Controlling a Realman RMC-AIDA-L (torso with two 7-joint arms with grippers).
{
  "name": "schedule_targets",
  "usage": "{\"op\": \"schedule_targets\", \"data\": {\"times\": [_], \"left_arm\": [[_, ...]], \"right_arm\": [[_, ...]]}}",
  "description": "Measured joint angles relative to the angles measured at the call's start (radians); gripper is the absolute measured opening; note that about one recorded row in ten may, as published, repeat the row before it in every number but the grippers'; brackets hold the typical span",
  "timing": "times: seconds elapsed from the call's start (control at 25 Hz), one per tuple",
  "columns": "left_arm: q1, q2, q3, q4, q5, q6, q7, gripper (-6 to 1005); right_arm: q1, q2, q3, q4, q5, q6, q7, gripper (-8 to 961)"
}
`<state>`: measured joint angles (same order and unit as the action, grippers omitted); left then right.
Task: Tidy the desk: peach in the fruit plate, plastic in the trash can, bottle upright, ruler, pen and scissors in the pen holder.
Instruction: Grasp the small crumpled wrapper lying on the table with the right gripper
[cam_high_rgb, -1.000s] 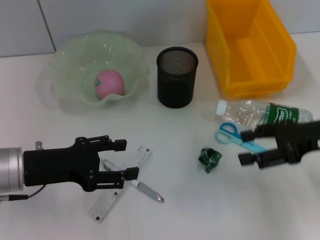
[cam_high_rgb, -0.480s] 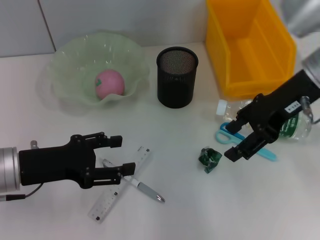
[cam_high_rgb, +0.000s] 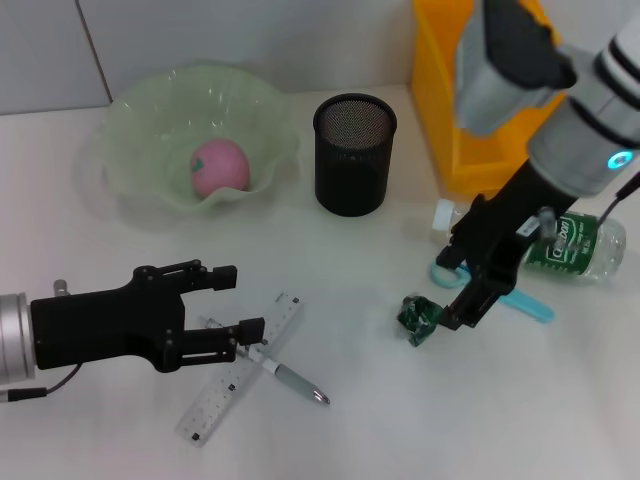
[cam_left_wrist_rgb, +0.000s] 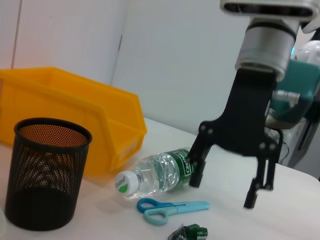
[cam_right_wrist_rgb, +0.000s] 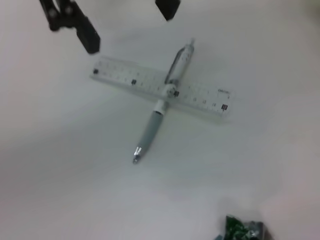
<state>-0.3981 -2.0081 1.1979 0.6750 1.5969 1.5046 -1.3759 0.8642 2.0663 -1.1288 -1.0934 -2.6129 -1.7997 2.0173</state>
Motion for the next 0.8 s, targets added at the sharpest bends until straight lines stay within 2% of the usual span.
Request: {"op": "schedule_targets", "data": {"times": [0.16,0.36,0.8], "left_arm": [[0.007,0.0,-0.001,0.0,0.0,-0.004,0.0,801],[0.011,0.0,-0.002,0.0,0.0,-0.007,0.0,801],[0.012,0.0,-0.001,0.0,0.0,-0.008,0.0,801]], "right_arm": [[-0.008,0.01,-0.098,0.049,0.006,0.108,0.002,801],[-0.001,0.012,-0.16,0.139,0.01,0.217,-0.001,801],[0.02,0.018,-0.217,0.215,0.018,0.303,-0.003,801]]}}
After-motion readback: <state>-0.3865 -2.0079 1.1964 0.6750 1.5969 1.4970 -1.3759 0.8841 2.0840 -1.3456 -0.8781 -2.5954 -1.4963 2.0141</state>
